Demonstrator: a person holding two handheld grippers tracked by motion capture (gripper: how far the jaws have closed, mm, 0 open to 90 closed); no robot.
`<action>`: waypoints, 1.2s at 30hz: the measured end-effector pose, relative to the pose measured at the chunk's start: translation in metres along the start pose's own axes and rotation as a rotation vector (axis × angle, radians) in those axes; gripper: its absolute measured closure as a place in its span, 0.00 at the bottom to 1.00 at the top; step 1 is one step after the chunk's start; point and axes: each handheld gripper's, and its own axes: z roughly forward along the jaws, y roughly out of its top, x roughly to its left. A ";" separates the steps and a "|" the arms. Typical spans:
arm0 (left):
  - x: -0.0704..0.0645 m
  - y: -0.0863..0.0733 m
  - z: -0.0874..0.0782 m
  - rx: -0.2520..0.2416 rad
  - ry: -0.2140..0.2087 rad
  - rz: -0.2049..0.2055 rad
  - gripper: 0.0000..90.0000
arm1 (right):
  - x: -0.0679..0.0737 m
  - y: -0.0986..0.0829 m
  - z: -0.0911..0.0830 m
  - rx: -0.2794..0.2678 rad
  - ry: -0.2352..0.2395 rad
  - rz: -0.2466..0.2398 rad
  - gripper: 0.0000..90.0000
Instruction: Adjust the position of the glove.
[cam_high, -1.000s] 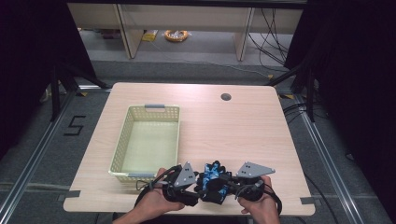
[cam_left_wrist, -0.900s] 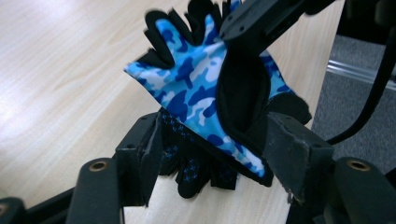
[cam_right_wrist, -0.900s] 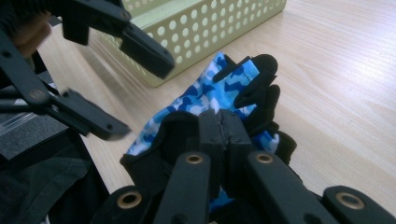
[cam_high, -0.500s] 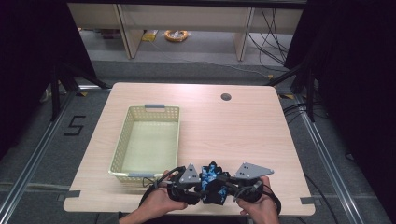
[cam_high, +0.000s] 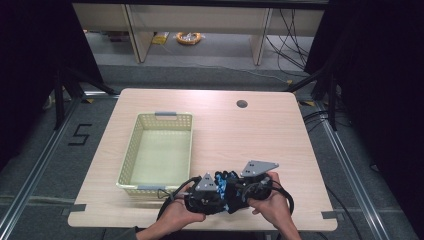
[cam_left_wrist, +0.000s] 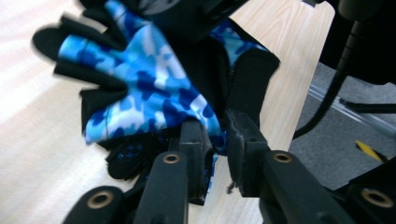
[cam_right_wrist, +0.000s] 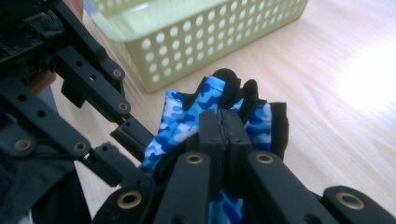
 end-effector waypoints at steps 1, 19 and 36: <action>0.002 -0.002 0.002 0.012 0.004 0.009 0.83 | -0.001 0.000 0.003 0.010 0.007 -0.001 1.00; 0.001 -0.022 0.004 0.061 0.013 0.013 0.58 | -0.011 -0.018 0.042 0.081 -0.007 0.050 0.82; 0.013 -0.032 -0.026 0.045 0.136 0.144 0.46 | 0.001 -0.071 -0.023 0.122 -0.131 0.132 0.72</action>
